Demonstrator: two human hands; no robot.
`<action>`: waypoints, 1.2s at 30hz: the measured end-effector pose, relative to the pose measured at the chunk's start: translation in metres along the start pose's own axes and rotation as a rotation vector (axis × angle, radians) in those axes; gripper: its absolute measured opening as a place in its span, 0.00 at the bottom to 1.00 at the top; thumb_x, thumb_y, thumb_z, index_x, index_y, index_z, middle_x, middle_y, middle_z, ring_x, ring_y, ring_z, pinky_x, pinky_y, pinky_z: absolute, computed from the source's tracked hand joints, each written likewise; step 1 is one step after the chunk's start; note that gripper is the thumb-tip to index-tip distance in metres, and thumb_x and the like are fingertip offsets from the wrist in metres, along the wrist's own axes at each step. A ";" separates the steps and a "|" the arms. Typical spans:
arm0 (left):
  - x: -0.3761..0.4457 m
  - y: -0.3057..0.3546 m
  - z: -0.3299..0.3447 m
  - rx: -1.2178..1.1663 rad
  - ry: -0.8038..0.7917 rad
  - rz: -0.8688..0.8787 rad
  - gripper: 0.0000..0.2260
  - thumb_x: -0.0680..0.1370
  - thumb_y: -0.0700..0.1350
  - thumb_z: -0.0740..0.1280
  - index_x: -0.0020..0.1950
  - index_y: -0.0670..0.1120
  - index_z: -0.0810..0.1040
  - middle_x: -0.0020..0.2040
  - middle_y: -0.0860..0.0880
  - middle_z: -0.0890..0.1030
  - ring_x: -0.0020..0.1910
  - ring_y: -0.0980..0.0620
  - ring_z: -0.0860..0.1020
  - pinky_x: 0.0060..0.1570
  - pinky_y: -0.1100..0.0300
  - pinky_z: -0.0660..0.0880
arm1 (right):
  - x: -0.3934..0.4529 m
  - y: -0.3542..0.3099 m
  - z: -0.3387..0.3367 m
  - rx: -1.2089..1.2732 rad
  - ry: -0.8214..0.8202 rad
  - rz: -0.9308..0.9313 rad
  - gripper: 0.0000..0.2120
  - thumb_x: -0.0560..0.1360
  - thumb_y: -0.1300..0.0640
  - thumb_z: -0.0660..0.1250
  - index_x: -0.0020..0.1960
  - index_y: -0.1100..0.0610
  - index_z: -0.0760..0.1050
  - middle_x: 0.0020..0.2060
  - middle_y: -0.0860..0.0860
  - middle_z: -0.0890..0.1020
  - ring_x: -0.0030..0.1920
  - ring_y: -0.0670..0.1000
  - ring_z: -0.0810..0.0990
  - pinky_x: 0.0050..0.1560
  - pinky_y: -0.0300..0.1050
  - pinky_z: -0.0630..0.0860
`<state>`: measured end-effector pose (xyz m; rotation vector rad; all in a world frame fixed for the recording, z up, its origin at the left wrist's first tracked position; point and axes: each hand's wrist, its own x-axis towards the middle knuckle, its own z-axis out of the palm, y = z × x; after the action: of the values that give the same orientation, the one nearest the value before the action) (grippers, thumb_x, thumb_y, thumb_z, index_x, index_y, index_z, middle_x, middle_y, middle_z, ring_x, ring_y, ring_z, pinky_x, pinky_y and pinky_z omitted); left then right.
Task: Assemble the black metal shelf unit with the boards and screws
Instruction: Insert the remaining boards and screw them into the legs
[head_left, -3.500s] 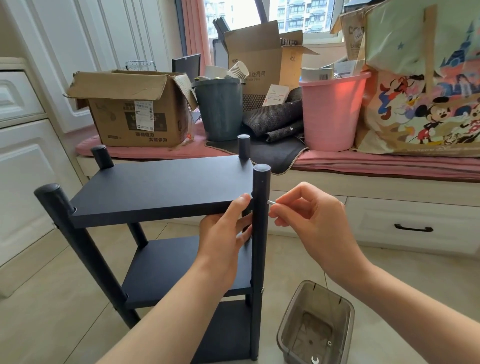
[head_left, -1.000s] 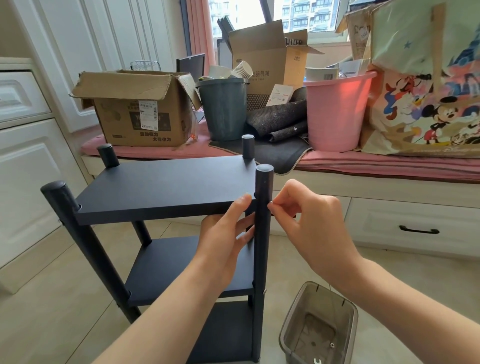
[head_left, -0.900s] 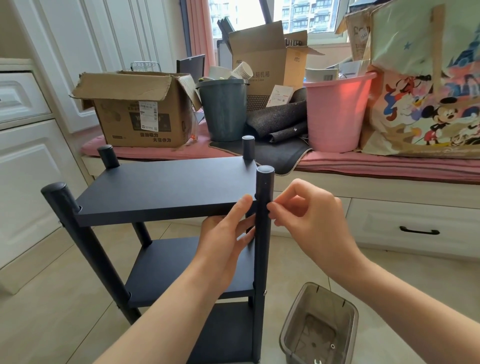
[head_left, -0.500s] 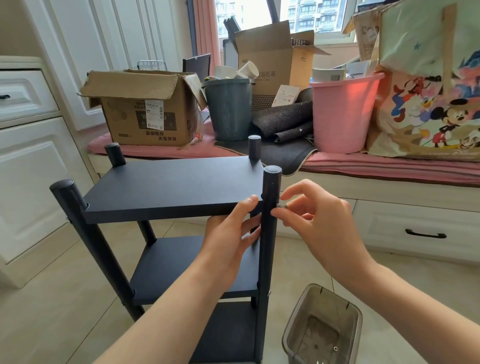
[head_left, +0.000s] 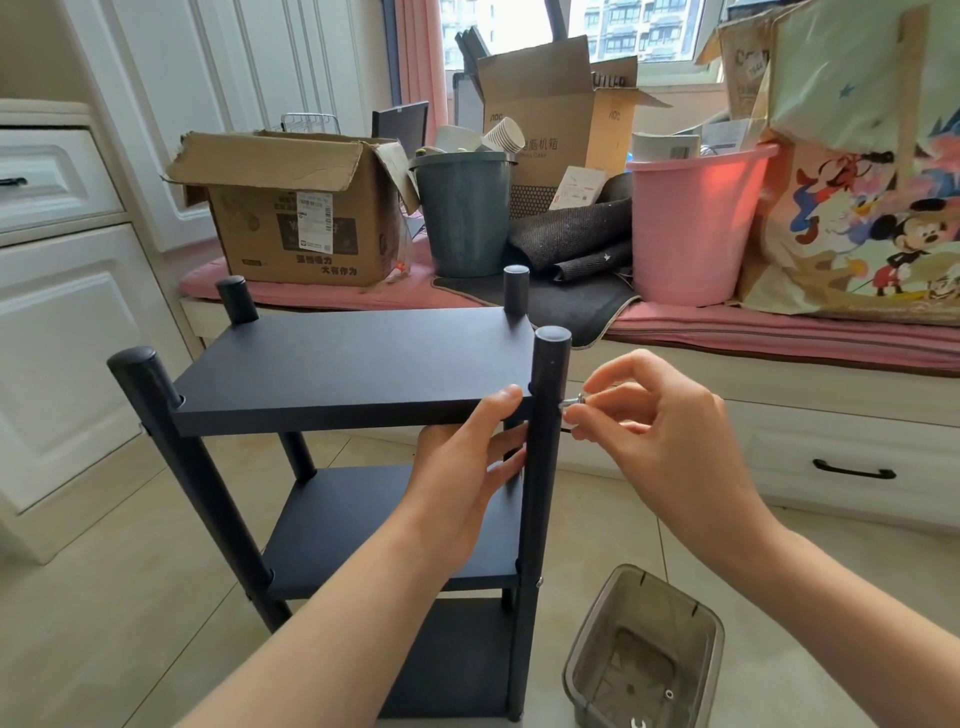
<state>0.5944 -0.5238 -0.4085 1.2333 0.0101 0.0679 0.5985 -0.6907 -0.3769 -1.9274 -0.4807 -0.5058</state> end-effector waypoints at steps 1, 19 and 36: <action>0.000 0.000 0.000 0.000 0.001 -0.001 0.19 0.70 0.57 0.70 0.56 0.49 0.81 0.54 0.49 0.86 0.55 0.50 0.84 0.54 0.53 0.78 | 0.000 0.000 0.000 -0.006 -0.003 -0.004 0.09 0.72 0.60 0.76 0.46 0.53 0.77 0.35 0.46 0.85 0.36 0.43 0.85 0.41 0.33 0.79; 0.000 0.000 0.001 -0.020 -0.007 -0.001 0.19 0.70 0.56 0.70 0.56 0.48 0.81 0.54 0.49 0.86 0.55 0.50 0.85 0.52 0.55 0.78 | -0.001 -0.004 0.000 -0.306 0.027 -0.256 0.04 0.73 0.62 0.75 0.44 0.59 0.79 0.36 0.48 0.83 0.37 0.47 0.82 0.41 0.46 0.80; 0.000 -0.001 0.001 -0.018 -0.001 0.010 0.17 0.70 0.56 0.70 0.54 0.49 0.82 0.52 0.50 0.87 0.54 0.50 0.85 0.56 0.51 0.78 | 0.002 -0.004 0.002 -0.172 0.035 -0.063 0.09 0.69 0.58 0.78 0.40 0.52 0.78 0.33 0.41 0.82 0.38 0.38 0.82 0.42 0.31 0.78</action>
<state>0.5944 -0.5248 -0.4094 1.2159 0.0026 0.0766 0.5980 -0.6874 -0.3740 -2.0684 -0.4895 -0.6386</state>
